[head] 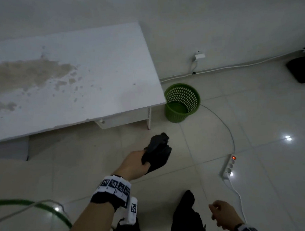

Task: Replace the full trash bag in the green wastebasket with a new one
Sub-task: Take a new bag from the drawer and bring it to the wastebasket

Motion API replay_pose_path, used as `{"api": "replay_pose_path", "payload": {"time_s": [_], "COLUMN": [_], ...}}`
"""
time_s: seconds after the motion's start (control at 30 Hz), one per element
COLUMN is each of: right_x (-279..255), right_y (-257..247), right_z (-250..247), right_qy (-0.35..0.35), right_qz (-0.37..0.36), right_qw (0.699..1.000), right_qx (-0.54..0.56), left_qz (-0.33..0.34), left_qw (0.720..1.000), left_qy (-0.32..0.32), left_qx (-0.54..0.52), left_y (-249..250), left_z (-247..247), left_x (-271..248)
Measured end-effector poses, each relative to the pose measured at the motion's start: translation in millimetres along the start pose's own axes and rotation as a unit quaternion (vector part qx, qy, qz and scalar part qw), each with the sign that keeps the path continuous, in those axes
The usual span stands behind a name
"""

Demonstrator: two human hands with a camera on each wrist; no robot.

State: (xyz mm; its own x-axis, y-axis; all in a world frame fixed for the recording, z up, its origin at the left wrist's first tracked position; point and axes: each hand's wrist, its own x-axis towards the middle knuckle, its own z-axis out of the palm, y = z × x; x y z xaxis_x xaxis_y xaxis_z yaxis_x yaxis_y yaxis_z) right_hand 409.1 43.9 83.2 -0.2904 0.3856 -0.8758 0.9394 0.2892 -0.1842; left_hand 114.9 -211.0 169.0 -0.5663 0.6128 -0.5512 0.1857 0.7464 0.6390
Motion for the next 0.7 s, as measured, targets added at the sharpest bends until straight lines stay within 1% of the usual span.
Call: {"api": "replay_pose_path", "payload": {"time_s": [0.07, 0.1, 0.2, 0.3, 0.37, 0.43, 0.5, 0.57, 0.63, 0.7], "right_x": [7, 15, 42, 52, 50, 53, 63, 81, 106, 132], "right_y": [16, 17, 6, -39, -80, -115, -140, -156, -161, -161], "right_z": [-23, -35, -73, -127, -168, -203, -232, -254, -268, -280], "right_qy": [-0.003, 0.003, 0.041, 0.069, 0.076, 0.082, 0.075, 0.065, 0.055, 0.053], "right_qz": [0.017, 0.006, -0.084, -0.172, -0.230, -0.270, -0.284, -0.284, -0.270, -0.237], "right_qw": [1.000, 1.000, 0.996, 0.983, 0.969, 0.958, 0.953, 0.955, 0.960, 0.970], "right_qx": [0.007, 0.003, -0.011, 0.008, 0.041, 0.058, 0.072, 0.064, 0.043, 0.029], "left_qz": [-0.021, -0.036, -0.091, -0.157, -0.190, -0.216, -0.229, -0.224, -0.208, -0.189], "left_qw": [1.000, 0.999, 0.994, 0.986, 0.980, 0.974, 0.969, 0.970, 0.974, 0.980], "left_qy": [-0.021, -0.030, -0.050, -0.052, -0.053, -0.062, -0.080, -0.087, -0.082, -0.069], "left_qx": [0.003, 0.004, 0.017, 0.015, 0.024, 0.031, 0.040, 0.036, 0.025, 0.007], "left_y": [16, 22, 28, 28, 28, 28, 33, 42, 58, 82], "left_z": [22, 31, 53, 67, 73, 77, 78, 73, 65, 53], "left_x": [19, 29, 49, 58, 63, 69, 81, 105, 139, 182]}}
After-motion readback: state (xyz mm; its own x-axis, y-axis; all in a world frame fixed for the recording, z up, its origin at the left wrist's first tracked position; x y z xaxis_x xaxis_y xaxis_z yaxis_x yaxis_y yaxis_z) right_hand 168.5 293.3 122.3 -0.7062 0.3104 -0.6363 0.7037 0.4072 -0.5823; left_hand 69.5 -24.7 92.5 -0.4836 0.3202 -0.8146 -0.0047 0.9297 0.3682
